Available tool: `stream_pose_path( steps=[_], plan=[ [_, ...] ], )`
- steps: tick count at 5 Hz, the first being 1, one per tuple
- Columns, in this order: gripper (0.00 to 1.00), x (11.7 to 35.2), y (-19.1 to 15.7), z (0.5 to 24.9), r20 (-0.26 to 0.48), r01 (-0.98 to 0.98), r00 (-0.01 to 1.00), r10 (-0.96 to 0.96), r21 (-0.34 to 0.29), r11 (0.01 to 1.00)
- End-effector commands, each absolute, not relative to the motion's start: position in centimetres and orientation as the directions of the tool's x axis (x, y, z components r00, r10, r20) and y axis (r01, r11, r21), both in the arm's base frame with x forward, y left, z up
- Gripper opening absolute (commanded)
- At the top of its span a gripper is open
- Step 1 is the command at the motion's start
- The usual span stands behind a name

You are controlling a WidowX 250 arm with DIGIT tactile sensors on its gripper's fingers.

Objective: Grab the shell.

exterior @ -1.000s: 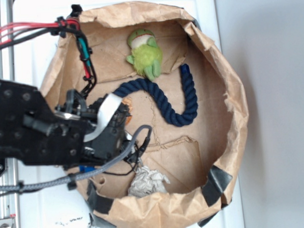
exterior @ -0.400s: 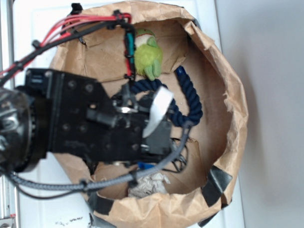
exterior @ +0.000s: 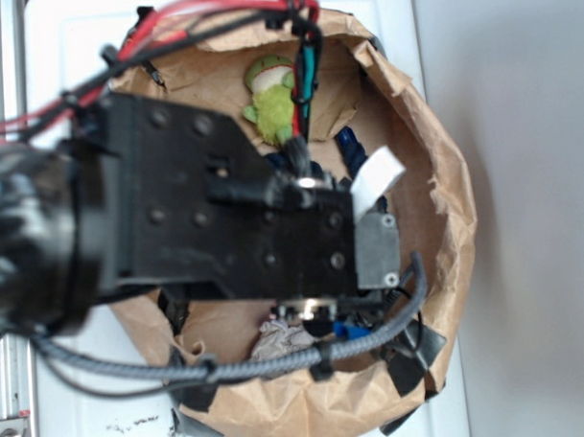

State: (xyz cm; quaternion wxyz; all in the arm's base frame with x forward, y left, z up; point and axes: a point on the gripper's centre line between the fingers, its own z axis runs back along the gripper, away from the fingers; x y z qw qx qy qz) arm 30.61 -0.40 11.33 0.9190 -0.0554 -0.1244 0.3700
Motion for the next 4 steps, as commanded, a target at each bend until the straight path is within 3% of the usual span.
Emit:
stream_pose_path(
  steps=[1, 2, 3, 4],
  plan=[
    [0.00, 29.5, 3.5, 18.6, 0.255, -0.619, 0.695, 0.672, -0.262, 0.740],
    [0.00, 28.5, 4.9, 20.3, 0.337, -0.628, 0.650, 0.681, -0.266, 0.731],
    [0.00, 27.8, 5.4, 20.4, 0.415, -0.639, 0.582, 0.699, -0.299, 0.709],
    [0.00, 27.1, 4.7, 20.3, 0.452, -0.608, 0.591, 0.668, -0.295, 0.737]
  ],
)
